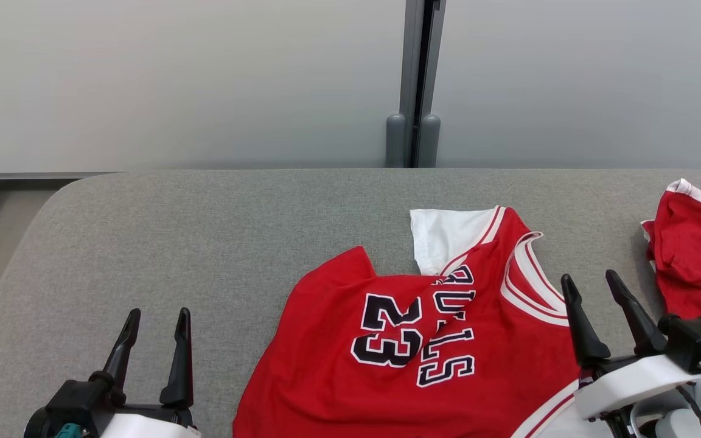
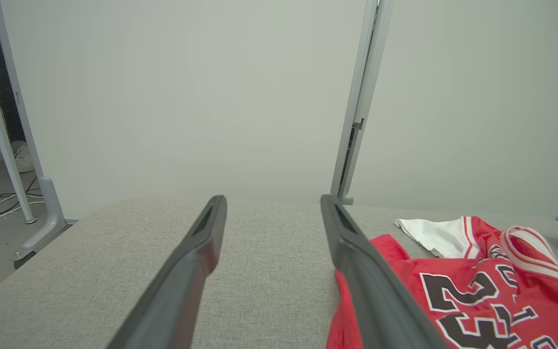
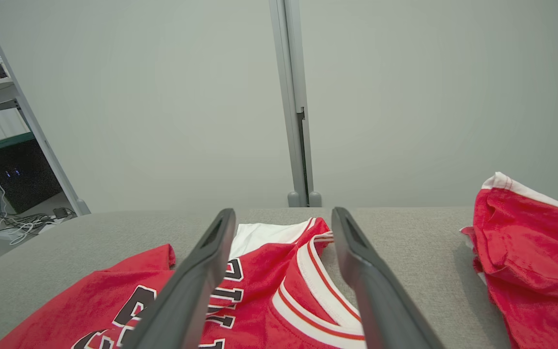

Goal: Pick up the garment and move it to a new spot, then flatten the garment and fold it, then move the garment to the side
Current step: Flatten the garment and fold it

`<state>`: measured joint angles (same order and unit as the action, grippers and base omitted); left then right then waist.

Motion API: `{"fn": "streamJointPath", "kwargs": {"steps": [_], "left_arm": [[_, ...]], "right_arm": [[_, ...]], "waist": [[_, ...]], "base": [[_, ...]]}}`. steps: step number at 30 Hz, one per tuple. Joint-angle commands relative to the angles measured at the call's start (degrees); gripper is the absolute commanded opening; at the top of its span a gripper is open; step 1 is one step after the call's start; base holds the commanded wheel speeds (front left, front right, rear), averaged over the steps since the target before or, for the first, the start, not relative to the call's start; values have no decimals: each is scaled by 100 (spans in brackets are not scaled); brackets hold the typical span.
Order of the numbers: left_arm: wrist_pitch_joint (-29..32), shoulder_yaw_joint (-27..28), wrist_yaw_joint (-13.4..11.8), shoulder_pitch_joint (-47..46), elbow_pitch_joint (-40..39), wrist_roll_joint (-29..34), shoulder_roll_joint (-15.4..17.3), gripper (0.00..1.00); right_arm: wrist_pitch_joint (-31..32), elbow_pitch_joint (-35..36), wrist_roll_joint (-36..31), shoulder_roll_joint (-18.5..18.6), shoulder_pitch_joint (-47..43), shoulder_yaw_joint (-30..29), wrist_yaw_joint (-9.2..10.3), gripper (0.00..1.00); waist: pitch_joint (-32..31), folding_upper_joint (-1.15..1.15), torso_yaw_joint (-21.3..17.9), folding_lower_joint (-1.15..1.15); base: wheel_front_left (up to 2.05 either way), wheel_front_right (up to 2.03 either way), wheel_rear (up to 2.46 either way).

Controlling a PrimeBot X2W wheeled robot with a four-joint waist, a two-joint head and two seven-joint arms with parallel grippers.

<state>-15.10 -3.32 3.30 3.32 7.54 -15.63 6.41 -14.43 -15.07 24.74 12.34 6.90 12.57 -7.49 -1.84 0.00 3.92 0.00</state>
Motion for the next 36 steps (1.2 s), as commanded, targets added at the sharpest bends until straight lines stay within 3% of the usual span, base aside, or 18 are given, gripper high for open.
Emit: {"fn": "streamJointPath", "kwargs": {"steps": [1,12,18,23,27,32,36], "left_arm": [[-5,34,33,-15,-21,58,0,100],[65,80,86,23,-104,74,-21,100],[1080,-121,127,159,-120,-88,72,100],[2172,-292,100,412,-547,-256,118,100],[2940,-408,78,626,-941,-365,213,100],[3780,-496,57,934,-1345,-585,316,100],[4396,-592,85,1152,-1496,-847,352,100]], "right_arm": [[-44,40,-23,45,69,-28,-2,100],[75,309,-14,141,16,-282,-2,100],[831,646,209,394,-236,-538,-2,100],[1979,955,849,760,-706,-608,-2,100],[3073,1092,1393,839,-1104,-838,-2,100],[4302,1361,1773,723,-1589,-1265,-2,100],[5070,1566,1703,546,-1951,-1575,-2,100]], "waist": [[-1,0,-4,0],[31,0,-90,0],[120,0,-144,0],[364,0,-180,0],[490,0,-207,0],[587,0,-179,0],[634,0,-157,0]], "base": [[0,0,0],[0,0,0],[0,0,0],[0,0,0],[0,0,0],[0,0,0],[0,0,0]]}}
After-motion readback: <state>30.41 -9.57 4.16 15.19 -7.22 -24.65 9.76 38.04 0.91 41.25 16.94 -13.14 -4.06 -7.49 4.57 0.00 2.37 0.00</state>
